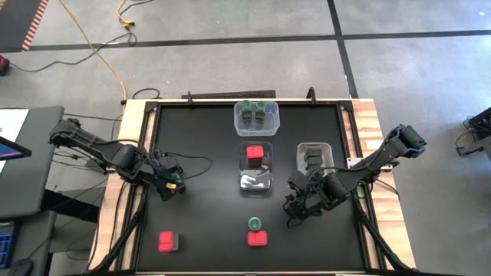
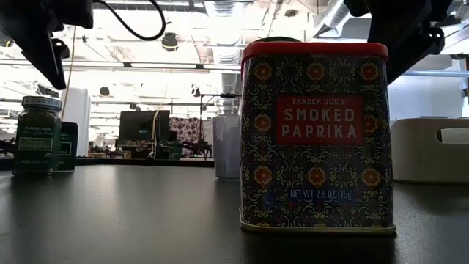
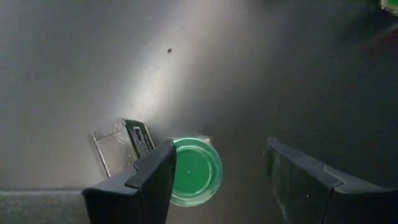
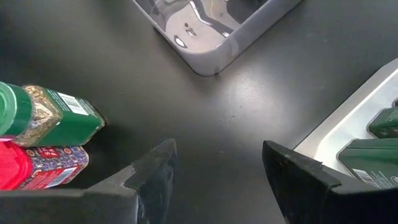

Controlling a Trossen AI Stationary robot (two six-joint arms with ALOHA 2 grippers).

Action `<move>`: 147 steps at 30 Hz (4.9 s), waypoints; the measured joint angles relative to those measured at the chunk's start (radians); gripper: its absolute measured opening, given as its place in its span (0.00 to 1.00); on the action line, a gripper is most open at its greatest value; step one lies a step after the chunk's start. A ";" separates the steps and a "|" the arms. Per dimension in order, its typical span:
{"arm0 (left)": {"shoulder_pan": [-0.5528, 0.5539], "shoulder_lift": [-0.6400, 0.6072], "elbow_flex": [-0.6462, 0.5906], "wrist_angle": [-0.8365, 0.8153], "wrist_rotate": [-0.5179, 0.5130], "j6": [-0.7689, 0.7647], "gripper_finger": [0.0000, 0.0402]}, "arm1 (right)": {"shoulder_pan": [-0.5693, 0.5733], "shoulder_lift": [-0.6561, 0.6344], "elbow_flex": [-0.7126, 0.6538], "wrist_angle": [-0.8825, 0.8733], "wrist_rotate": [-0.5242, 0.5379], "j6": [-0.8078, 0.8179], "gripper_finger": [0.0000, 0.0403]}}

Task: Sort spices by type
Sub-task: Put the green seasoning bottle into the transparent bin

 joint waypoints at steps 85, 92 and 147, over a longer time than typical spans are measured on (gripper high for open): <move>0.043 0.131 -0.107 0.041 0.054 -0.001 0.56 | -0.033 0.000 0.000 -0.011 0.005 -0.063 0.66; 0.043 0.133 -0.077 0.010 0.072 -0.003 0.49 | -0.046 0.000 0.000 -0.028 0.005 -0.142 0.66; 0.806 1.071 1.208 0.097 0.270 1.228 0.51 | 0.151 -0.663 -0.391 -0.107 0.324 0.342 0.66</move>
